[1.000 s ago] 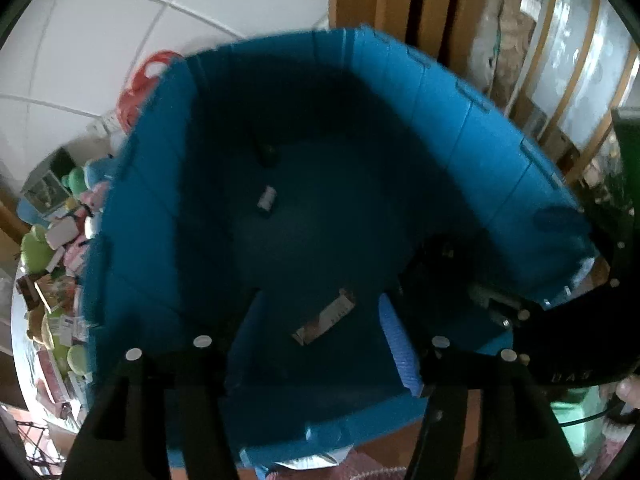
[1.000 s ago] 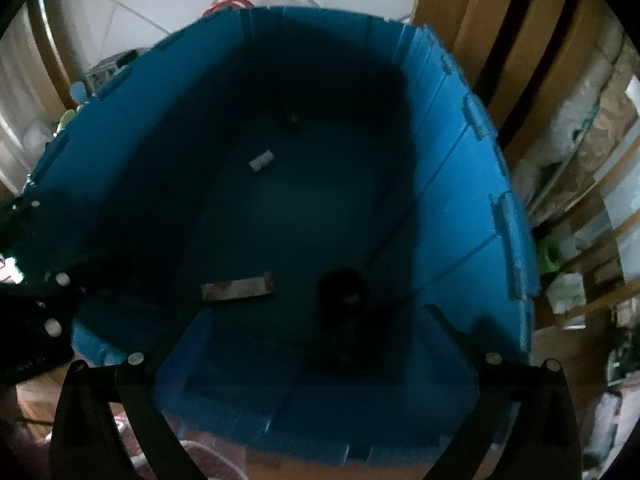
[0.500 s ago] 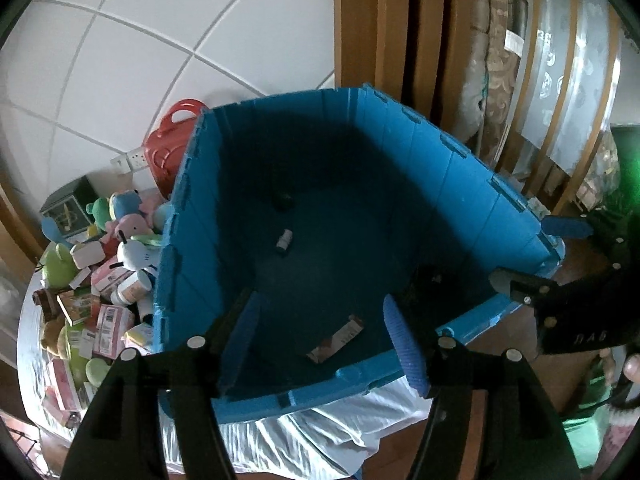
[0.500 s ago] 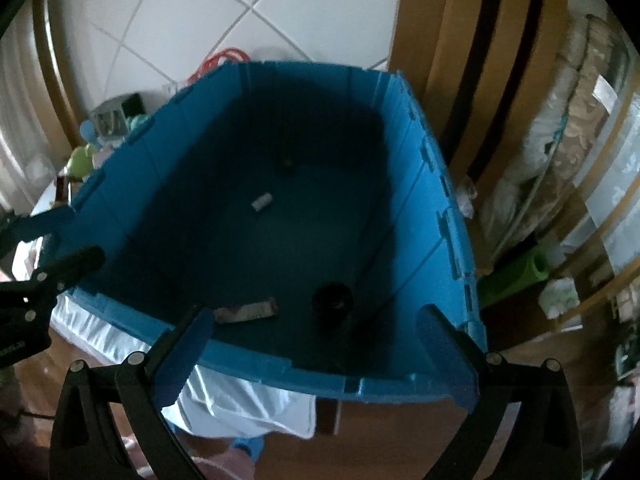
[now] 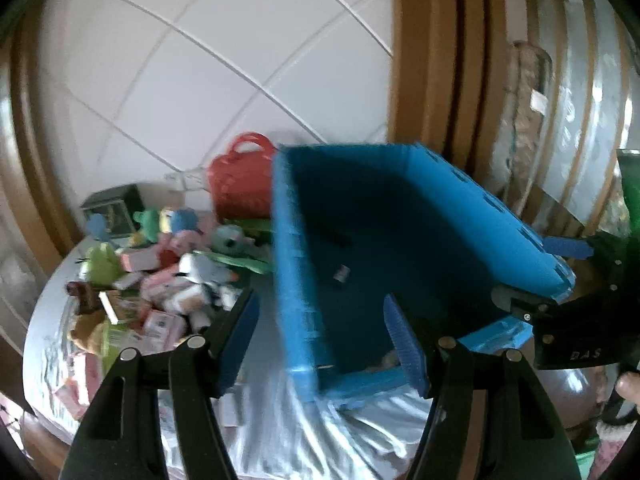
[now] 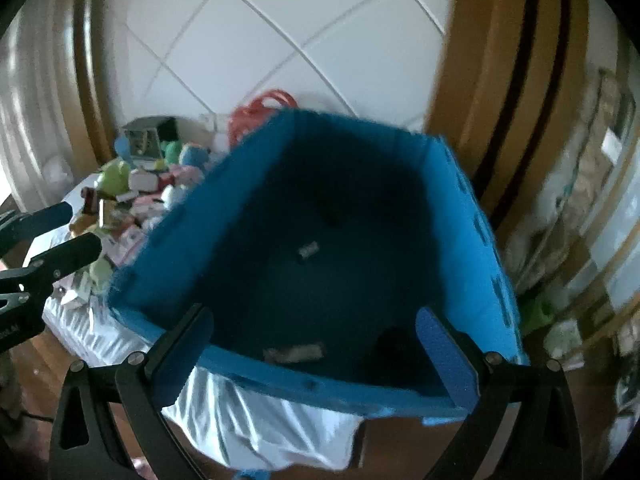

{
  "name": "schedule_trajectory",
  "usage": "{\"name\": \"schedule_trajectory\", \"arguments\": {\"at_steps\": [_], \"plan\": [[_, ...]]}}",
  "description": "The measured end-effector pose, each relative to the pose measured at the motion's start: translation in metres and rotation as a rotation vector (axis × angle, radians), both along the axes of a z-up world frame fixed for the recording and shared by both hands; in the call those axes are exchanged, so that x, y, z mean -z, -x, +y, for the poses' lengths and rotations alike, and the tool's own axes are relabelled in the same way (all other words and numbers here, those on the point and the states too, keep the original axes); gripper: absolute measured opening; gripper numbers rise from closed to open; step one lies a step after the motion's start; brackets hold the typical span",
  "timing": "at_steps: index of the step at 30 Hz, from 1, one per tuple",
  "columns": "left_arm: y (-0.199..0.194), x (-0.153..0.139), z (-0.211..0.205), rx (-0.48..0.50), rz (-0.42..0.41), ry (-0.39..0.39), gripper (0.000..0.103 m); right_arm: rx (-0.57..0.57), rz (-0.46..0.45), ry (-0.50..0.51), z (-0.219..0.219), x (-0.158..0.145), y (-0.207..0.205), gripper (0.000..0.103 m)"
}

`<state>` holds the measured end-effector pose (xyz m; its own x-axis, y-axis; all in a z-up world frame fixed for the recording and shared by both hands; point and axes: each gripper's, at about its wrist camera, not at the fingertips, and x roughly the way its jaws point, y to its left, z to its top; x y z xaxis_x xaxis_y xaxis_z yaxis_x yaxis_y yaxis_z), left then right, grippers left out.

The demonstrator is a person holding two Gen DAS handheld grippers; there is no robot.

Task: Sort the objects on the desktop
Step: 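Lift both tools out of the crate and back toward the heap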

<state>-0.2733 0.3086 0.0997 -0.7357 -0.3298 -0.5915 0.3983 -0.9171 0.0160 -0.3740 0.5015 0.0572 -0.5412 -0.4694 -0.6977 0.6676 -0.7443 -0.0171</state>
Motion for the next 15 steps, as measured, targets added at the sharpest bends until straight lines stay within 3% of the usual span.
{"name": "schedule_trajectory", "arguments": {"at_steps": [7,15], "plan": [[-0.082,-0.008,-0.060,-0.083,0.078,0.048,0.064,-0.032,0.118,0.043,-0.067,-0.019,-0.067,0.103],[-0.183,0.012,-0.135,-0.185,0.053,0.023,0.064,0.005,0.216,0.096,-0.131,-0.020,-0.145,0.103]]}}
